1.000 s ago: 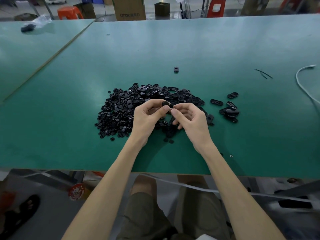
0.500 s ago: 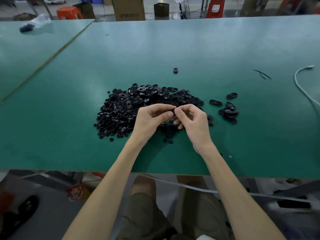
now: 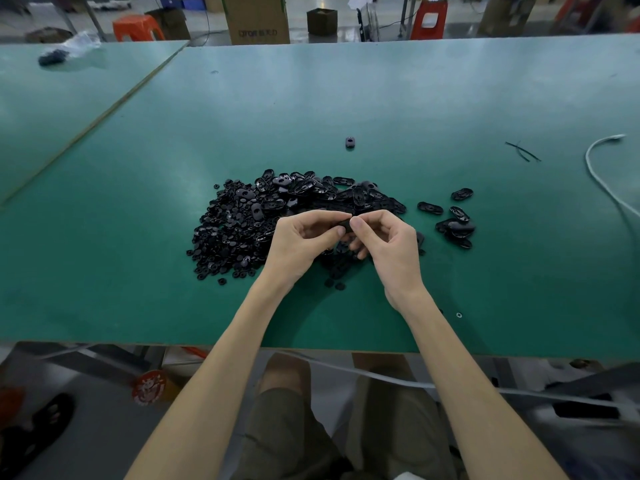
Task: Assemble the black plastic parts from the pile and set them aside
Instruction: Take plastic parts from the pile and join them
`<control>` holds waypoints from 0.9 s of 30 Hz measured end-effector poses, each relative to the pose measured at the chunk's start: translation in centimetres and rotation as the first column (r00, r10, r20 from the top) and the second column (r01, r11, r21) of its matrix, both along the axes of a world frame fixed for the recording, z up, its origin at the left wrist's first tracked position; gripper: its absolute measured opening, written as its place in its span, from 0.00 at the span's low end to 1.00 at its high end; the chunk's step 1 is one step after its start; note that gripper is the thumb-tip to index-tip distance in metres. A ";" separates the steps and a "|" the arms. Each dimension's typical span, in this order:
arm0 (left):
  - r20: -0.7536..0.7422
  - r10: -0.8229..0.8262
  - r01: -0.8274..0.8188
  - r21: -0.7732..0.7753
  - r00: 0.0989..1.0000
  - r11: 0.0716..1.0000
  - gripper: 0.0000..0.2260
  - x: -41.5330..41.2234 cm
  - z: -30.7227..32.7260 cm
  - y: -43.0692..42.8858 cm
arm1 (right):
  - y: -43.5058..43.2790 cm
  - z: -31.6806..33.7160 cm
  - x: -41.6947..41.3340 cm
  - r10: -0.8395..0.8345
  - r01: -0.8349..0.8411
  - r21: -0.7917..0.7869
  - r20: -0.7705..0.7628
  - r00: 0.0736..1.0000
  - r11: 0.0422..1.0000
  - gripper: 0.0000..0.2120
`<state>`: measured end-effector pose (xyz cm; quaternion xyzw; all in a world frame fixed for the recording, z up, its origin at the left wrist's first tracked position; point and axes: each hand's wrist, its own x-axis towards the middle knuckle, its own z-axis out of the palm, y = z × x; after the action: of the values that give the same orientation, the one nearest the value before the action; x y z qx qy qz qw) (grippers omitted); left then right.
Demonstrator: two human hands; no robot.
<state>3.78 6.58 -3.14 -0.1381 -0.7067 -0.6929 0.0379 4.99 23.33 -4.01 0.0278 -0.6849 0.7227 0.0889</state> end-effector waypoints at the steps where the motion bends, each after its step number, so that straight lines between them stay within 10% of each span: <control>1: 0.002 -0.001 0.001 0.002 1.000 1.000 0.10 0.0 0.0 0.0 | 0.0 0.0 0.0 0.001 -0.001 -0.004 0.000 1.000 1.000 0.02; 27: -0.002 0.043 -0.043 -0.050 0.999 0.998 0.10 0.3 0.2 0.0 | 0.1 -0.3 -0.1 -0.025 0.025 -0.002 0.020 0.999 1.000 0.03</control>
<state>4.03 6.57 -2.97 -0.1241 -0.7267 -0.6738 0.0496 4.87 23.43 -4.26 0.0116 -0.6851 0.7226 0.0911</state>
